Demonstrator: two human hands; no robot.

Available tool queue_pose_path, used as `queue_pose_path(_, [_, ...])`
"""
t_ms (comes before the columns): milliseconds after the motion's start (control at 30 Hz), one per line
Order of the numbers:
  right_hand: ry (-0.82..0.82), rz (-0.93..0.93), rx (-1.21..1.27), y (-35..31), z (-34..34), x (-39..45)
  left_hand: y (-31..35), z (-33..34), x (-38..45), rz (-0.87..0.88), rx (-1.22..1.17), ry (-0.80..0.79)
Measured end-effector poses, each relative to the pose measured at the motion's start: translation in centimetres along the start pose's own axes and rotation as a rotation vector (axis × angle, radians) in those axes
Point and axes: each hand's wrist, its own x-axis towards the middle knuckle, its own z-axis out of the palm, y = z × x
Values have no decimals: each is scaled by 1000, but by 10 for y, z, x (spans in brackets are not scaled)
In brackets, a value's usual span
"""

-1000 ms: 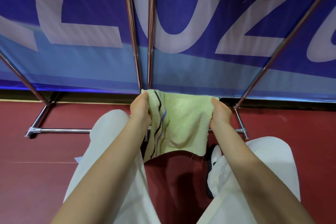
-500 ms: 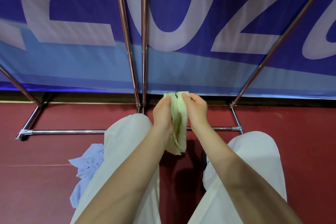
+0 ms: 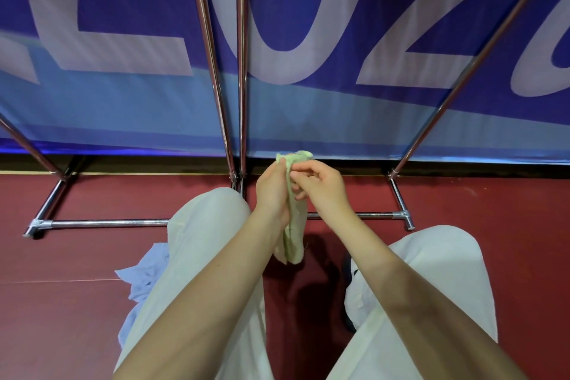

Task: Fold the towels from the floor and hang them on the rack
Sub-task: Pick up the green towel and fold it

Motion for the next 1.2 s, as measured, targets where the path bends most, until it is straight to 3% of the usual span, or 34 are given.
queue_pose_path(333, [223,-349,-431,4,-17,3,6,-3,-5,-87,120,-182])
queue_pose_path(533, [256,-242,-307,3,-17,4,7,-1,-6,-64,165,-223])
queue_pose_path(700, [282,-172,-139,-3,-20,3,8,0,-10,-4,162,-353])
queue_pose_path(767, [268,-137,-105,-4,-20,4,7,0,-10,36,174,-365])
queue_pose_path(867, [215,-88,-112,-6,-21,5,5,-2,-6,103,212,-259])
queue_pose_path(1033, [11,-142,-215,-9,-31,5,14,-8,-2,248,329,-132])
queue_pose_path(1200, [-52,-275,-604,2,-43,6,30,-13,-4,334,375,-114])
